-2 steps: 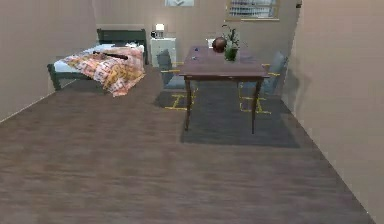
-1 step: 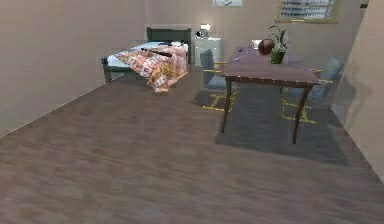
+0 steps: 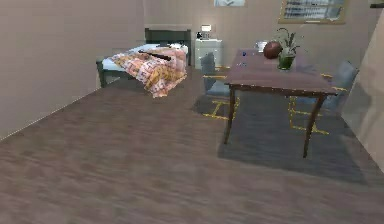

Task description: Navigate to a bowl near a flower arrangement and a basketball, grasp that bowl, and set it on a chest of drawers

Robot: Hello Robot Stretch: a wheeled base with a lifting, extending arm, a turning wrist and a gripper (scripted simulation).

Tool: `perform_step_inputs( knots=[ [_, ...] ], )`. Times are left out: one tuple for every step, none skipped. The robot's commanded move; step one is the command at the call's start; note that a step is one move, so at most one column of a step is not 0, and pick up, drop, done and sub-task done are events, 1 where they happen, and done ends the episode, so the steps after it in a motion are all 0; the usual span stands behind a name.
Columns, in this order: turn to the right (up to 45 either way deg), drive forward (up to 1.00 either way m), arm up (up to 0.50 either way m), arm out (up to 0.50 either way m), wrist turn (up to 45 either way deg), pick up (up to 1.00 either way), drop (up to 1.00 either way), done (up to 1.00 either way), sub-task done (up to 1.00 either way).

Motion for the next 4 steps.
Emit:
perform_step_inputs(
  knots=[
    [0.0, 1.00, 0.00, 0.00, 0.0, 0.00, 0.00, 0.00, 0.00],
    [0.0, 1.00, 0.00, 0.00, 0.0, 0.00, 0.00, 0.00, 0.00],
    [6.0, 0.00, 0.00, 0.00, 0.0, 0.00, 0.00, 0.00, 0.00],
    [0.0, 0.30, 0.00, 0.00, 0.0, 0.00, 0.00, 0.00, 0.00]
  ],
)
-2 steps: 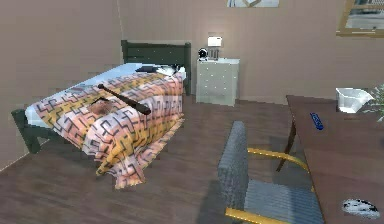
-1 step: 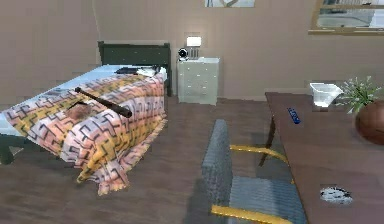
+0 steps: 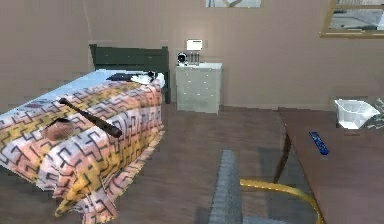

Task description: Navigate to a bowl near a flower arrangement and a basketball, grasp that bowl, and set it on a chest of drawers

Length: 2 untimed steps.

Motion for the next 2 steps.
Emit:
perform_step_inputs(
  knots=[
    [45.0, 0.00, 0.00, 0.00, 0.0, 0.00, 0.00, 0.00, 0.00],
    [-45.0, 0.00, 0.00, 0.00, 0.0, 0.00, 0.00, 0.00, 0.00]
  ],
)
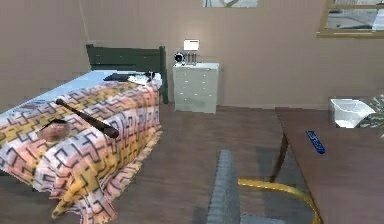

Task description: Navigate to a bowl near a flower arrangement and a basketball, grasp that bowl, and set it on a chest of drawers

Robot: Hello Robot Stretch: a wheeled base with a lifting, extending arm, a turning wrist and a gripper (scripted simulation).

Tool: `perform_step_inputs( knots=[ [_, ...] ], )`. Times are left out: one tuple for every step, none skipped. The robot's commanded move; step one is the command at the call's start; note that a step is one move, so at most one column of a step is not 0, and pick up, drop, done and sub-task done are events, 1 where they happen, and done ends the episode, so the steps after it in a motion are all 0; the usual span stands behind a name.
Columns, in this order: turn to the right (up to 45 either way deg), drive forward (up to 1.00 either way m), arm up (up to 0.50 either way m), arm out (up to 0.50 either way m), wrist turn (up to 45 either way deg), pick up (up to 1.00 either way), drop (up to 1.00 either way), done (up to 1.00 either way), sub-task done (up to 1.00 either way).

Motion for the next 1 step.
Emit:
perform_step_inputs(
  knots=[
    [-30.0, 0.00, 0.00, 0.00, 0.0, 0.00, 0.00, 0.00, 0.00]
  ],
)
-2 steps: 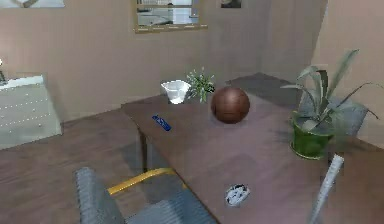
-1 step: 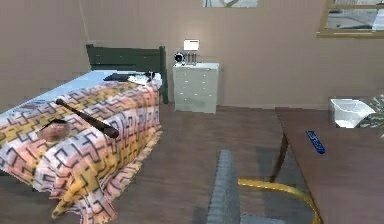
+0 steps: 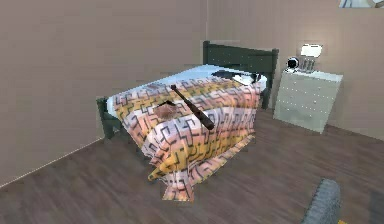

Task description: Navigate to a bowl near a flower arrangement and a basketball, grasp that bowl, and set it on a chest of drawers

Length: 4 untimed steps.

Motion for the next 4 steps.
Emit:
perform_step_inputs(
  knots=[
    [0.0, 0.40, 0.00, 0.00, 0.0, 0.00, 0.00, 0.00, 0.00],
    [24.0, 0.00, 0.00, 0.00, 0.0, 0.00, 0.00, 0.00, 0.00],
    [0.0, 0.75, 0.00, 0.00, 0.0, 0.00, 0.00, 0.00, 0.00],
    [45.0, 0.00, 0.00, 0.00, 0.0, 0.00, 0.00, 0.00, 0.00]
  ],
)
